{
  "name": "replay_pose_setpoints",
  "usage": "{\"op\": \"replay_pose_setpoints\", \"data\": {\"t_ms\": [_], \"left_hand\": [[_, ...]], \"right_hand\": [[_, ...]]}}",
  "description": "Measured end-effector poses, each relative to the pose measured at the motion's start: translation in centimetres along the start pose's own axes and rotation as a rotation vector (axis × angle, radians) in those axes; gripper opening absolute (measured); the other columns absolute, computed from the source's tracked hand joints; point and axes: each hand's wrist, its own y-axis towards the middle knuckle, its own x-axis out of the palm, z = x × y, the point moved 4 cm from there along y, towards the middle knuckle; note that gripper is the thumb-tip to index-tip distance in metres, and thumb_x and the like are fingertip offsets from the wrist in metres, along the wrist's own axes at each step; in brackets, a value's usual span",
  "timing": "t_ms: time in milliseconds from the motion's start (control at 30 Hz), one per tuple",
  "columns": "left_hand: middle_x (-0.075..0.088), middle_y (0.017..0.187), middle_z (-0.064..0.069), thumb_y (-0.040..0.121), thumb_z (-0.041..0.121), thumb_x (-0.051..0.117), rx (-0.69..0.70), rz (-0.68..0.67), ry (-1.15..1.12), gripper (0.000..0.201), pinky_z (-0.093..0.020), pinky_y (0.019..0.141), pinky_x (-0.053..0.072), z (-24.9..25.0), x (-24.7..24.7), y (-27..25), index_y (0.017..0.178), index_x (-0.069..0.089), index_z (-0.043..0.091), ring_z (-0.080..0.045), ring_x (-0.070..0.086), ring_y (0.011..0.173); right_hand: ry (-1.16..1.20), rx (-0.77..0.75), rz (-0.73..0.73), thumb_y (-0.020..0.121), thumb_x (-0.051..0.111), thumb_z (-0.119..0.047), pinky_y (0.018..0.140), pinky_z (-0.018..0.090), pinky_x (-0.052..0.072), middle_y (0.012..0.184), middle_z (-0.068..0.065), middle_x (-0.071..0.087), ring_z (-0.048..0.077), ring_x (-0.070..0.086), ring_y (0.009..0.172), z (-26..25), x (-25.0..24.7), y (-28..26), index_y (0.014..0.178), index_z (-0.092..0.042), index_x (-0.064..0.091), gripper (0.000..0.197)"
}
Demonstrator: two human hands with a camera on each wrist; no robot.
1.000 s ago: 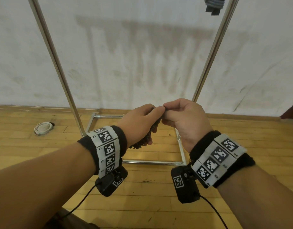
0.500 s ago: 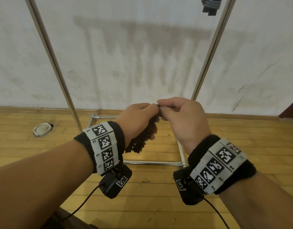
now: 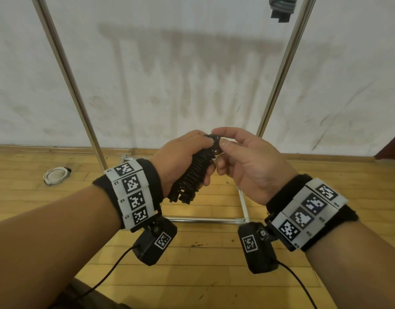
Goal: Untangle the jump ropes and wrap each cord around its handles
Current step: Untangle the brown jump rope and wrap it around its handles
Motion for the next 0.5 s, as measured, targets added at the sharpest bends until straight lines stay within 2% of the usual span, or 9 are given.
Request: {"op": "replay_pose_setpoints", "data": {"t_ms": [167,267,367,433,500], "left_hand": [[0.066,0.084,-0.019,0.106,0.043,0.060,0.023,0.028,0.016,0.026,-0.034,0.053,0.052,-0.3,0.0,0.0,0.106,0.058,0.017,-0.029,0.064,0.060],[0.068,0.081,-0.015,0.099,0.046,0.069,0.064,-0.002,0.029,0.030,-0.036,0.058,0.057,0.4,-0.2,-0.2,0.102,0.064,0.018,-0.029,0.067,0.065],[0.068,0.083,-0.017,0.090,0.032,0.078,0.060,-0.070,0.045,0.022,-0.038,0.063,0.061,0.9,-0.4,-0.6,0.099,0.068,0.016,-0.033,0.072,0.071],[0.072,0.088,-0.015,0.089,0.027,0.079,0.049,-0.116,0.091,0.021,-0.036,0.059,0.060,1.1,-0.6,-0.8,0.102,0.067,0.016,-0.035,0.076,0.076],[0.077,0.096,-0.013,0.088,0.029,0.081,0.074,-0.131,0.226,0.025,-0.034,0.056,0.059,1.3,-1.0,-1.0,0.104,0.065,0.019,-0.033,0.078,0.078]], "right_hand": [[-0.031,0.007,-0.033,0.102,0.052,0.001,0.055,0.027,0.045,0.072,0.010,0.055,0.016,0.051,0.056,0.1,0.5,-0.1,0.131,-0.004,0.060,0.031],[-0.009,0.021,-0.054,0.099,0.054,0.004,0.053,0.028,0.038,0.069,0.007,0.051,0.015,0.043,0.055,-0.3,0.1,0.2,0.134,-0.002,0.057,0.035],[-0.008,0.050,-0.111,0.094,0.057,0.005,0.052,0.028,0.035,0.067,0.005,0.052,0.015,0.041,0.054,-0.8,-0.2,0.1,0.137,-0.001,0.053,0.043],[0.000,0.071,-0.154,0.087,0.061,0.002,0.051,0.028,0.034,0.066,0.005,0.051,0.014,0.039,0.052,-1.0,-0.4,-0.1,0.137,-0.001,0.052,0.051],[-0.006,0.098,-0.174,0.082,0.063,-0.002,0.050,0.027,0.031,0.068,0.009,0.045,0.013,0.036,0.050,-1.0,-0.5,-0.3,0.135,0.001,0.052,0.054]]}}
